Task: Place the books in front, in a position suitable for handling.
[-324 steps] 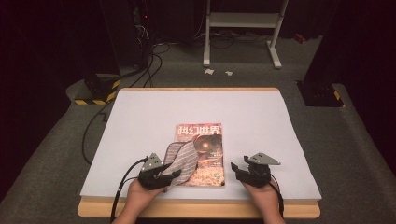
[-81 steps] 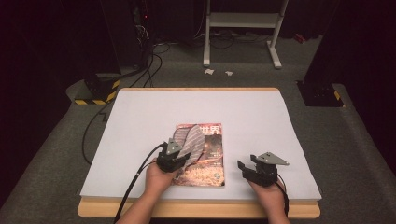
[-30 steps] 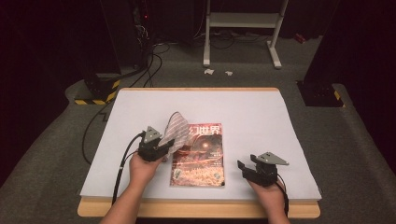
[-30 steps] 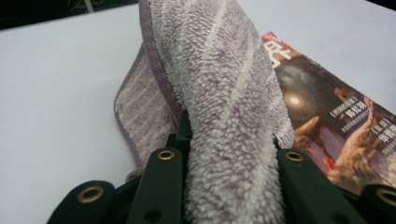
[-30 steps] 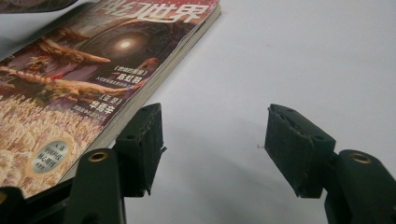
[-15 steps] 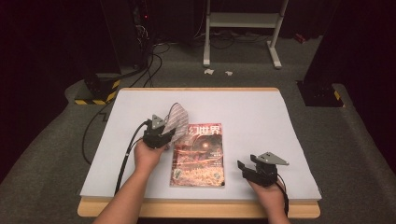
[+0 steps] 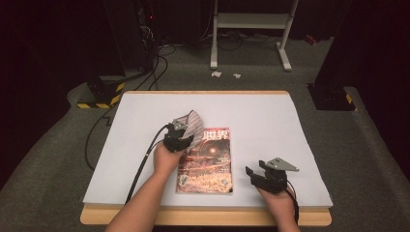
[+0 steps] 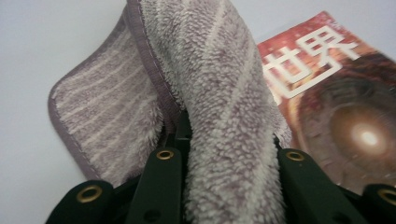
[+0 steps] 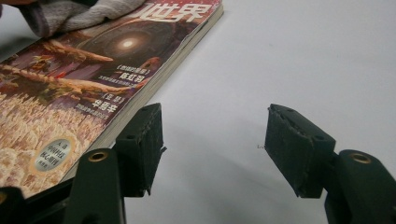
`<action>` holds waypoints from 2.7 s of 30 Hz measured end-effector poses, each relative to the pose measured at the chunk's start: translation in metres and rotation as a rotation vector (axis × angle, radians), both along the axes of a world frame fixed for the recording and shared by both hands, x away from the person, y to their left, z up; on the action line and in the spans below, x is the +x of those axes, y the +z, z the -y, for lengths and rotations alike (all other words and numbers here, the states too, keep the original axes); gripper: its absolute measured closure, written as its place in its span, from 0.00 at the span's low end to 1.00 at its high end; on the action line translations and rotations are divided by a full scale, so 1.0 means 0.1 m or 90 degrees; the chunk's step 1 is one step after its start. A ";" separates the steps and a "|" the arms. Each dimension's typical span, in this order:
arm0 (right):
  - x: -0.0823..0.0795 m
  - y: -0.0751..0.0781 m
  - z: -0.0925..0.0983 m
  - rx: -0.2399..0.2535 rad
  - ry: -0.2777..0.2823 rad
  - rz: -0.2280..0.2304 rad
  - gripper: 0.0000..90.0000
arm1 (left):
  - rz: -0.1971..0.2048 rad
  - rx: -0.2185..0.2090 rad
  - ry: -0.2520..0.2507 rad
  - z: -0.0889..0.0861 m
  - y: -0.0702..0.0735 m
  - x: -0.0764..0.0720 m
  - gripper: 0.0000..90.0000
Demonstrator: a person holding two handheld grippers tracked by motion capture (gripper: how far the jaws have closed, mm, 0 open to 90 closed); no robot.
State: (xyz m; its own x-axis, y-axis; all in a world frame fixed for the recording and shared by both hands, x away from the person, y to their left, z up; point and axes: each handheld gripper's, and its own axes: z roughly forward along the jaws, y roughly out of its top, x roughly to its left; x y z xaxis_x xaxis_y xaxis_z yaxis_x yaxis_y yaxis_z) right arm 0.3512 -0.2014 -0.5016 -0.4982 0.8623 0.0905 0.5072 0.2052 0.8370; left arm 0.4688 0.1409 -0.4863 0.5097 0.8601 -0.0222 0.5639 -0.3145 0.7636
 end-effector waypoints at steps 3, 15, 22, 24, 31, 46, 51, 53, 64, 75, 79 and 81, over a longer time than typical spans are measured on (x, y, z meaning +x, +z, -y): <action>0.00 0.00 0.00 0.000 0.002 0.001 0.41 | -0.001 -0.002 -0.017 0.14 -0.01 0.02 0.79; -0.02 0.01 -0.01 0.007 0.009 0.001 0.41 | -0.002 -0.027 -0.079 0.84 -0.02 0.05 0.79; -0.02 0.01 -0.01 0.008 0.012 0.000 0.41 | 0.008 -0.012 -0.106 0.99 -0.03 0.04 0.78; -0.02 0.01 -0.01 0.008 0.012 0.001 0.41 | 0.006 -0.007 -0.101 0.93 -0.02 0.04 0.79; -0.02 0.01 -0.02 0.004 0.013 0.002 0.41 | 0.007 0.001 -0.067 0.60 -0.03 0.01 0.79; -0.02 0.00 -0.03 -0.004 0.009 -0.002 0.41 | 0.010 0.013 0.050 -0.43 -0.02 -0.08 0.79; -0.01 -0.01 -0.03 -0.004 0.009 -0.004 0.41 | 0.009 0.003 0.057 -0.50 -0.03 -0.08 0.79; -0.01 -0.01 -0.03 -0.004 0.009 -0.004 0.41 | 0.009 0.000 0.059 -0.48 -0.03 -0.07 0.79; -0.01 -0.01 -0.04 0.000 0.010 -0.005 0.41 | 0.010 -0.001 0.003 -0.05 -0.03 0.02 0.79; -0.02 0.01 -0.02 0.008 0.017 0.001 0.41 | 0.010 -0.006 -0.064 0.62 -0.04 0.09 0.78; -0.02 0.01 -0.02 0.011 0.019 0.001 0.41 | 0.011 -0.008 -0.089 0.88 -0.03 0.09 0.78; -0.03 0.01 -0.02 0.013 0.019 0.001 0.41 | 0.010 -0.008 -0.094 0.91 -0.03 0.09 0.78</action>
